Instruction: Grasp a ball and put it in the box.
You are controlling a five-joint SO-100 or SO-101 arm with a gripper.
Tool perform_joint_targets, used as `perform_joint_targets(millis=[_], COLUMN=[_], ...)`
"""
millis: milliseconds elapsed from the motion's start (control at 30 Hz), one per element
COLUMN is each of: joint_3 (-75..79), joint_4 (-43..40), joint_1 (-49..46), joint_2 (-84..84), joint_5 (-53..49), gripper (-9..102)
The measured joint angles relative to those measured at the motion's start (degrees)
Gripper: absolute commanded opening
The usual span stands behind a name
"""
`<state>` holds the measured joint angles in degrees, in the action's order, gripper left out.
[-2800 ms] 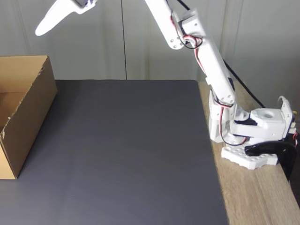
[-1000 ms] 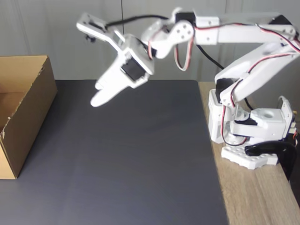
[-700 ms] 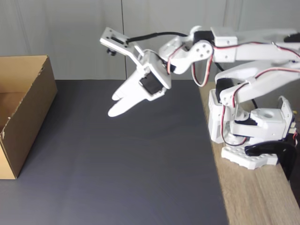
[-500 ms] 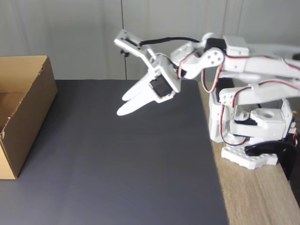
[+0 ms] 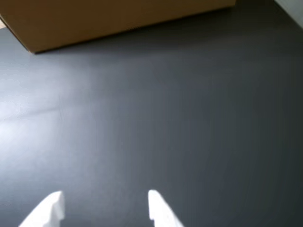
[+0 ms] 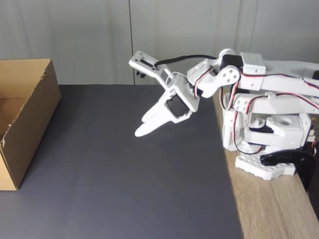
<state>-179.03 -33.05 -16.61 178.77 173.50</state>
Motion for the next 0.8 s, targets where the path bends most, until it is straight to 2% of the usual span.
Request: perform_joint_targets(millis=[167,400,800], joint_3=[-1.49,-1.58,-1.58], joint_4=[-1.14,-4.57,-18.02], joint_1=[1.05,4.22,11.25], joint_2=[0.26,0.26,0.35], joint_5=[-2.02,-3.08,-3.16], gripper=[0,0,0])
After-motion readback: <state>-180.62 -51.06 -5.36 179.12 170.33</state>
